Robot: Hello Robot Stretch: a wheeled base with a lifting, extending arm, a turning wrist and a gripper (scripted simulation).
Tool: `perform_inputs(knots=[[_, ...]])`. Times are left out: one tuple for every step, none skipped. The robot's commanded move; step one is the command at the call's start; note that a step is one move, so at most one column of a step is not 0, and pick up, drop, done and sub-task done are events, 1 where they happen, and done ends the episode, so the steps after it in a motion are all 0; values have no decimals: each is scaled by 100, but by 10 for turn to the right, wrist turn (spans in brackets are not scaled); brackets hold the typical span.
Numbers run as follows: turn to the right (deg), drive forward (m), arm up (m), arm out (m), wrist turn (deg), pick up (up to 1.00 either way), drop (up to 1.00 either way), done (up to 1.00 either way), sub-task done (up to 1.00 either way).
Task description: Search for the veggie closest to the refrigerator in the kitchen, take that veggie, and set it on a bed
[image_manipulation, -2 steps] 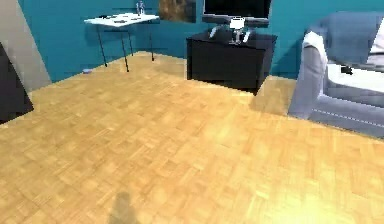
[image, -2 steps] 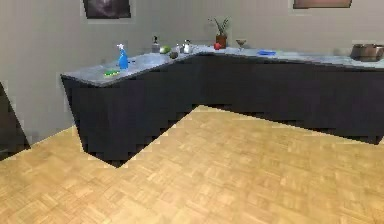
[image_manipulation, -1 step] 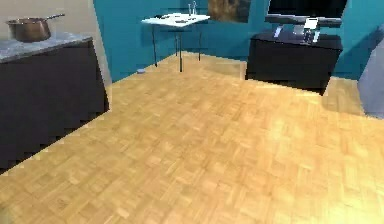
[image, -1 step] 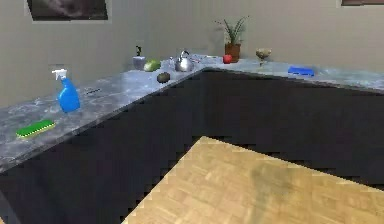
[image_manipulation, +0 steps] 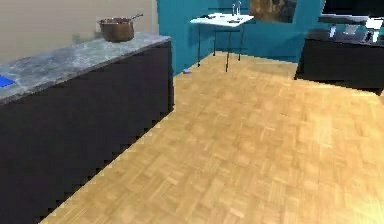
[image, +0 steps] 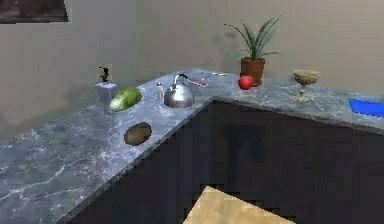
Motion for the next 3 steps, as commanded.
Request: perform_inputs(knots=[[300, 0, 0, 0, 0, 0, 0, 0, 0], [0, 45, 0, 0, 0, 0, 0, 0, 0], [-450, 0, 0, 0, 0, 0, 0, 0, 0]])
